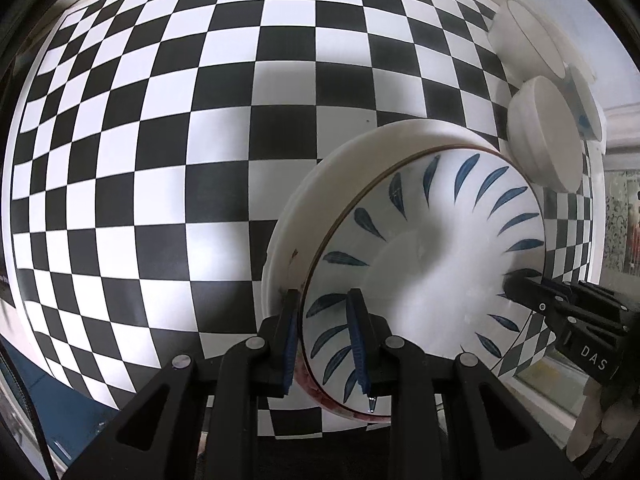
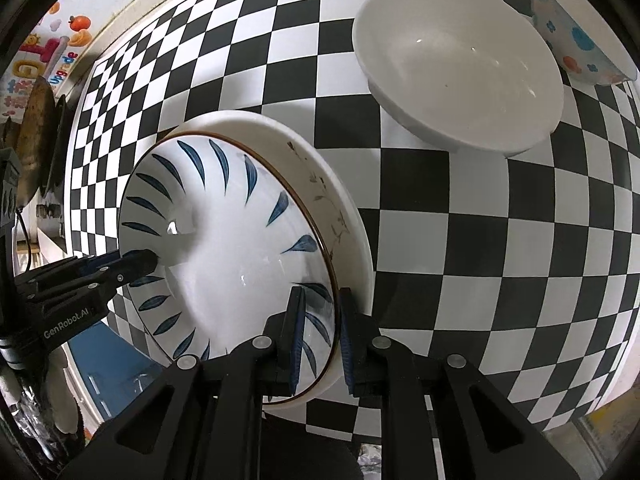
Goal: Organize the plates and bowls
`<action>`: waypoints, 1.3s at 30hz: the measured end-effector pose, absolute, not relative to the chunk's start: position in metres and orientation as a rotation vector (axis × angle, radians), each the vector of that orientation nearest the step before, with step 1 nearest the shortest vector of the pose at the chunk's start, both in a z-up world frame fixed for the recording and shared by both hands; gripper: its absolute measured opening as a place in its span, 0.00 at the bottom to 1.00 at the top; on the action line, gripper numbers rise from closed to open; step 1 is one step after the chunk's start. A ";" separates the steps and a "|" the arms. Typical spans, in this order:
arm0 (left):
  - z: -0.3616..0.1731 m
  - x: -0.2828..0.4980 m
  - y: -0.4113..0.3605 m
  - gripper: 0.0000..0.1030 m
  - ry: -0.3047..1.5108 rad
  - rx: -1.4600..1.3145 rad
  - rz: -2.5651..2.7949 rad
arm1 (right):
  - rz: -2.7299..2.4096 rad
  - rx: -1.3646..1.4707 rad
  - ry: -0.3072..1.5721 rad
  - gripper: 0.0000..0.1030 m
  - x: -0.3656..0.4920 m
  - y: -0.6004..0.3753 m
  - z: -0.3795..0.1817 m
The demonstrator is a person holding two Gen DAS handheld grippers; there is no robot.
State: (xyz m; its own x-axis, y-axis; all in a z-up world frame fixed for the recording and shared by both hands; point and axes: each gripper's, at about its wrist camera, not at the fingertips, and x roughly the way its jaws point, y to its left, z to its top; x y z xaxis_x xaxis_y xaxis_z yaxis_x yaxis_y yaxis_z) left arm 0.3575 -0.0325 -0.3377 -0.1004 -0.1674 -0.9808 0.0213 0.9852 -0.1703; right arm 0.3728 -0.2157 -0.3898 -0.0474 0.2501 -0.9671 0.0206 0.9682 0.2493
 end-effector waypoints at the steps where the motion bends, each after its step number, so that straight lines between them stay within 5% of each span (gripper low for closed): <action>1: -0.338 0.357 -0.031 0.20 1.666 -0.118 -0.156 | 0.186 0.209 1.614 0.19 0.373 -0.214 -0.390; 15: -0.297 0.353 -0.011 0.21 1.557 -0.092 -0.141 | 0.147 0.206 1.545 0.30 0.366 -0.208 -0.365; 39: -0.125 0.178 -0.016 0.22 1.167 0.007 -0.158 | 0.099 0.094 1.118 0.31 0.171 -0.164 -0.178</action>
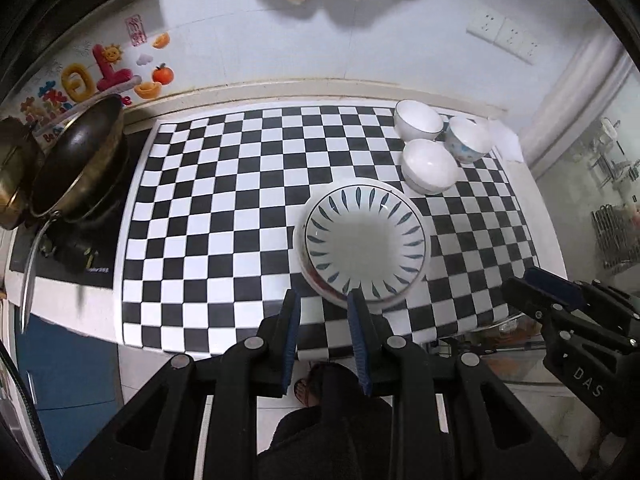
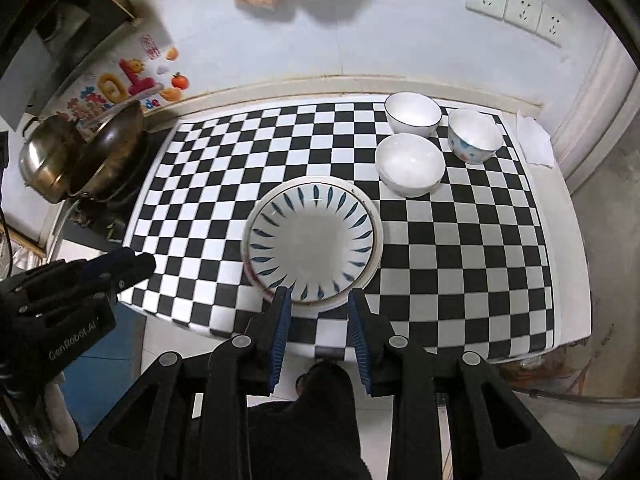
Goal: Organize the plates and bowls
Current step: 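Open both tools and lift them away from the plate stack, then grasp the plain white bowl rim with the left tool while the right tool grasps the floral bowl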
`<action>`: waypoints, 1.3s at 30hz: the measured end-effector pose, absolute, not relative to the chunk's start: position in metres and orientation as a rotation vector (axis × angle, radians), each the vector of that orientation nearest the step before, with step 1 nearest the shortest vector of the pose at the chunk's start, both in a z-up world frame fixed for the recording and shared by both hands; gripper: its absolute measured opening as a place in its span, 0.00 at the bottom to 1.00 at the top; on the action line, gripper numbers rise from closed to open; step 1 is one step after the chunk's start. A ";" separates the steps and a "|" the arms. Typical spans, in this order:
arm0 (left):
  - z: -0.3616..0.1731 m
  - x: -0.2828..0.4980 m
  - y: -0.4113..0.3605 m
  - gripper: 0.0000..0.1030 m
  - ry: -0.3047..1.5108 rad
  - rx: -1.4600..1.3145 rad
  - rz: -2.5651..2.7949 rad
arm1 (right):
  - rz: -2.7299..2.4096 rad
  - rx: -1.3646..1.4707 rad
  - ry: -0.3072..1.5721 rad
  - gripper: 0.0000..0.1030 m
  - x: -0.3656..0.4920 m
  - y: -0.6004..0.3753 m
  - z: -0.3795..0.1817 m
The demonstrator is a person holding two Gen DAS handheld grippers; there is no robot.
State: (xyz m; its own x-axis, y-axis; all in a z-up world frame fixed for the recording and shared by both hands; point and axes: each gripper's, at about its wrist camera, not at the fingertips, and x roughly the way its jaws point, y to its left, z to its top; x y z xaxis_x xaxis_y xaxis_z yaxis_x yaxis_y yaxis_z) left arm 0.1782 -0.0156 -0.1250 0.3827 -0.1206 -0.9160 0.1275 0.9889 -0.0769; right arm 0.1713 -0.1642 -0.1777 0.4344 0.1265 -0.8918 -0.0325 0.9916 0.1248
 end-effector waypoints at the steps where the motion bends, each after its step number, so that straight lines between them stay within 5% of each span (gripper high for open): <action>1: -0.120 0.171 -0.015 0.22 1.158 0.001 -0.161 | 0.101 0.094 1.112 0.31 0.165 -0.163 -0.175; 5: -0.108 0.151 -0.015 0.24 1.123 -0.001 -0.156 | 0.102 0.088 1.077 0.34 0.140 -0.161 -0.160; 7: -0.103 0.143 -0.016 0.30 1.098 -0.001 -0.152 | 0.107 0.093 1.061 0.54 0.132 -0.160 -0.154; 11: -0.100 0.136 -0.020 0.32 1.089 -0.002 -0.151 | 0.123 0.103 1.046 0.65 0.121 -0.157 -0.149; 25: -0.111 0.189 -0.055 0.32 1.132 -0.007 -0.133 | 0.077 0.200 1.014 0.68 0.160 -0.218 -0.151; 39: -0.238 0.398 -0.143 0.32 1.436 -0.153 -0.184 | 0.018 0.407 1.212 0.65 0.343 -0.376 -0.282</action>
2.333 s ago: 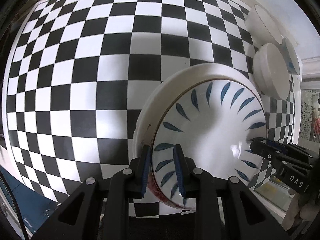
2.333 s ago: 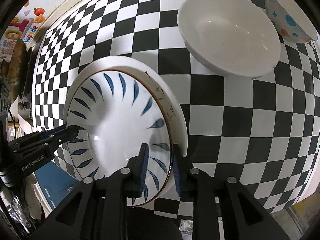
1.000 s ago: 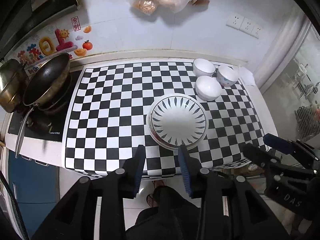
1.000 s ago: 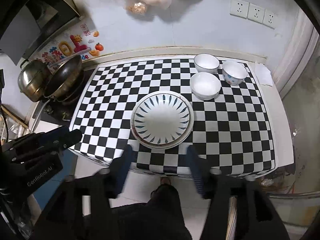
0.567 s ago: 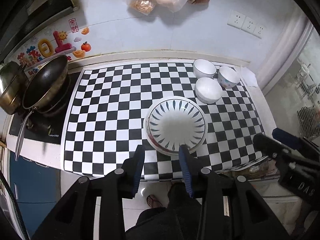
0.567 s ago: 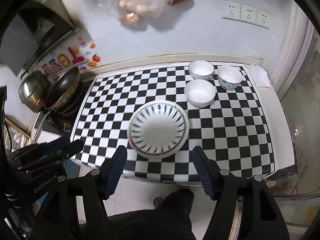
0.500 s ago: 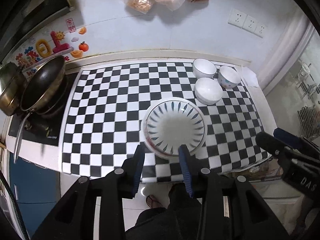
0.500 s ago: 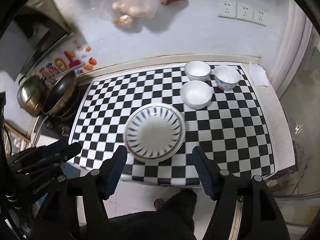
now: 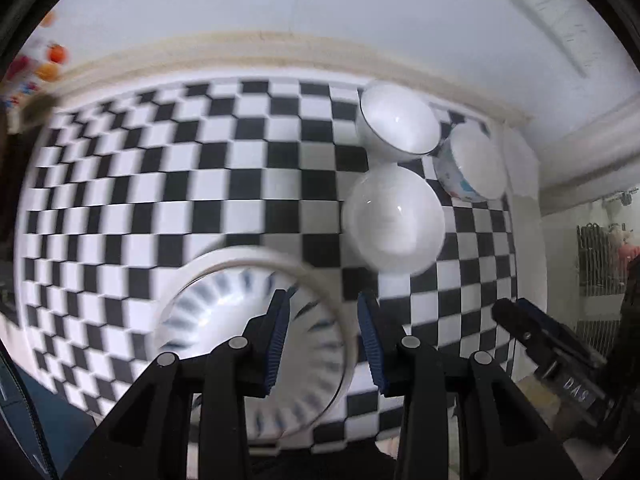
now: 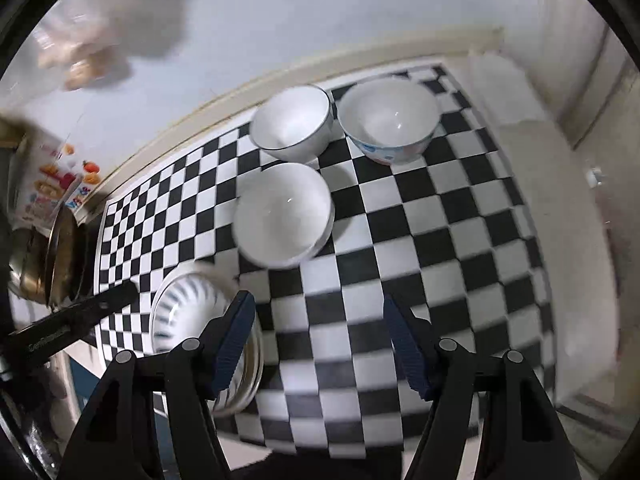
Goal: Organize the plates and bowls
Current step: 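Grasp the plain white bowl rim with the left tool while the right tool grasps the floral bowl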
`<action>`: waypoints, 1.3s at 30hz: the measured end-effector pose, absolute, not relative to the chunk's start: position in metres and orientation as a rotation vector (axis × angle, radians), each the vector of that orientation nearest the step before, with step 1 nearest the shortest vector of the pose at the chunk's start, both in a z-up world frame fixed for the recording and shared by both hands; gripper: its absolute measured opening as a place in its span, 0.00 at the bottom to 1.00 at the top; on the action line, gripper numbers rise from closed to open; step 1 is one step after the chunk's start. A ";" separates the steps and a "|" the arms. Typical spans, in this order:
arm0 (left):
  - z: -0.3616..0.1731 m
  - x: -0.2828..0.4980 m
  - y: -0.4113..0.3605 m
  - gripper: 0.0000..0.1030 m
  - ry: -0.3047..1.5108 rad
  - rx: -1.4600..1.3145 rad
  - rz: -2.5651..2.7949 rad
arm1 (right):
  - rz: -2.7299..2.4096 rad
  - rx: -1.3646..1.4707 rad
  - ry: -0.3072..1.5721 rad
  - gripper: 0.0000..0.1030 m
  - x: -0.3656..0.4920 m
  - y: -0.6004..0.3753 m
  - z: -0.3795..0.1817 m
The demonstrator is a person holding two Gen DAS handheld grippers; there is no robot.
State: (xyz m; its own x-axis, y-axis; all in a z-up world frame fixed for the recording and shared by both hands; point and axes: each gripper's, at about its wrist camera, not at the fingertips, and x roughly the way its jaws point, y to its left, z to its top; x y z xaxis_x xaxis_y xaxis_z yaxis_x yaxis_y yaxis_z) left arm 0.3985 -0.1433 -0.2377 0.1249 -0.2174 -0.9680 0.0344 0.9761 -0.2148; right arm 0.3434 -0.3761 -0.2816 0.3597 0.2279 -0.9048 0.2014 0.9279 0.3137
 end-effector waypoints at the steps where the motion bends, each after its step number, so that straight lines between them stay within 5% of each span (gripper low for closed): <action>1: -0.253 0.413 -0.151 0.32 1.470 -0.158 -0.188 | 0.028 0.418 1.232 0.63 0.360 -0.382 -0.295; 9: -0.322 0.469 -0.184 0.26 1.603 -0.124 -0.179 | 0.115 0.426 1.375 0.42 0.438 -0.383 -0.372; 13: -0.333 0.479 -0.193 0.16 1.615 -0.091 -0.197 | 0.150 0.436 1.447 0.17 0.460 -0.378 -0.401; 29: -0.283 0.409 -0.222 0.16 1.585 -0.034 -0.335 | 0.154 0.435 1.454 0.16 0.393 -0.393 -0.353; 39: -0.298 0.359 -0.252 0.16 1.630 0.024 -0.414 | 0.096 0.454 1.475 0.16 0.329 -0.421 -0.346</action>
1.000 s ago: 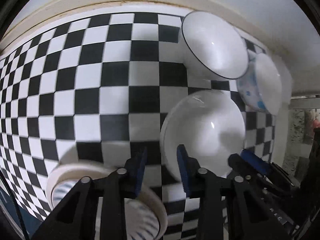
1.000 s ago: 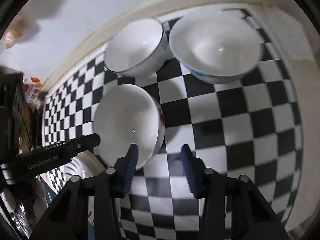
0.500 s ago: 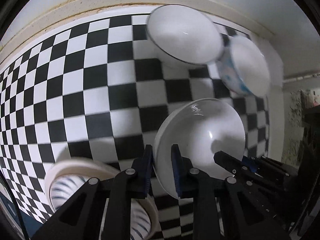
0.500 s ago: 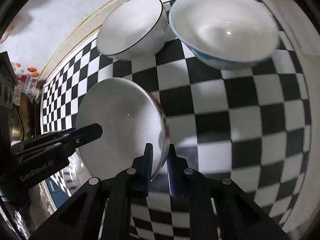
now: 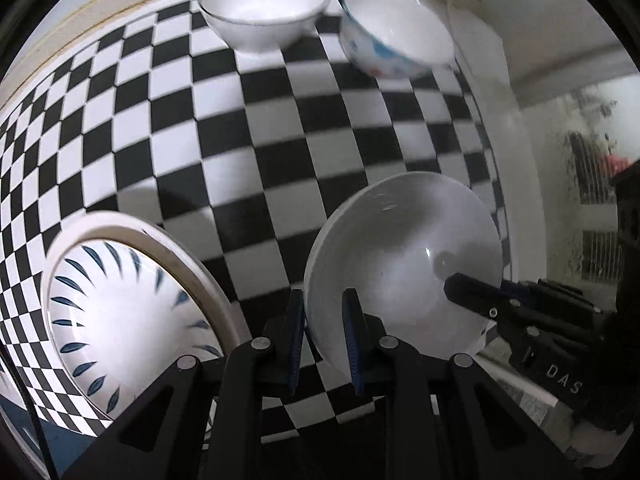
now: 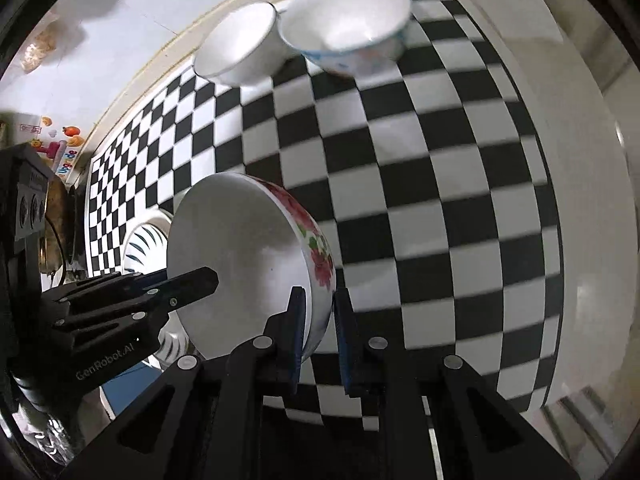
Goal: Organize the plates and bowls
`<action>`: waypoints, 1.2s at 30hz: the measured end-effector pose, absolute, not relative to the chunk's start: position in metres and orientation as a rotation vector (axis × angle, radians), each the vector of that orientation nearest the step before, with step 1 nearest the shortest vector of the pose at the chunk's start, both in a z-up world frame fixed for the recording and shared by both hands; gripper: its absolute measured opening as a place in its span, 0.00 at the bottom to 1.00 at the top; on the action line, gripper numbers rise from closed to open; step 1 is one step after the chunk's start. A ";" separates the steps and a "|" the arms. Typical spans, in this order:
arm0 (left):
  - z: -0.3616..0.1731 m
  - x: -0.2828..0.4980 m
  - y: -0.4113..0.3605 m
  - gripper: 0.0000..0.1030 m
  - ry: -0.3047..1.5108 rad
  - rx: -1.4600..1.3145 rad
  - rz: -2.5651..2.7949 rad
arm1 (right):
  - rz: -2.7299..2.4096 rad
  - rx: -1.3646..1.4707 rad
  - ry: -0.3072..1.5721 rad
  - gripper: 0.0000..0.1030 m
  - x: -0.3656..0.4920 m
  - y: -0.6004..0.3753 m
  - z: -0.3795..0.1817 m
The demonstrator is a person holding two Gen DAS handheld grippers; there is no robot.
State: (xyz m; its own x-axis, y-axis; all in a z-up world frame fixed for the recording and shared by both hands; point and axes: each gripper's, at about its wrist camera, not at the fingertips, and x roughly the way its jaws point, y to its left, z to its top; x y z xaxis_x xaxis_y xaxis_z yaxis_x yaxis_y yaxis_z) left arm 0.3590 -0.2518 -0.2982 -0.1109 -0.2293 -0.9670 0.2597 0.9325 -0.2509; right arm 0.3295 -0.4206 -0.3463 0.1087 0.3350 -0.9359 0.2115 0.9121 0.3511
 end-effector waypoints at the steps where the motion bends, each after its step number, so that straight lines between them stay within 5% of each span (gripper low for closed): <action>1: -0.302 0.357 -0.252 0.16 1.640 0.026 -0.411 | 0.089 0.468 1.482 0.16 0.325 -0.425 -0.351; 20: -0.339 0.340 -0.269 0.16 1.710 0.073 -0.401 | 0.070 0.473 1.547 0.15 0.312 -0.430 -0.384; 29: -0.270 0.380 -0.245 0.24 1.563 -0.049 -0.303 | 0.084 0.556 1.511 0.16 0.326 -0.470 -0.348; 34: -0.258 0.441 -0.261 0.25 1.518 -0.144 -0.305 | 0.061 0.547 1.365 0.35 0.381 -0.510 -0.305; 36: -0.263 0.469 -0.272 0.25 1.528 -0.190 -0.325 | 0.046 0.536 1.331 0.35 0.409 -0.521 -0.303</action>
State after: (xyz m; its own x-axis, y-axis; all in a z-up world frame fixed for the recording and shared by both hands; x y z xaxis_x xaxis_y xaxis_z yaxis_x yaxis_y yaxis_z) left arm 0.4695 -0.2716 -0.2632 0.0116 -0.3238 -0.9461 0.0888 0.9427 -0.3216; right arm 0.4091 -0.5209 -0.3031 0.2557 0.3317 -0.9081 0.2675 0.8784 0.3961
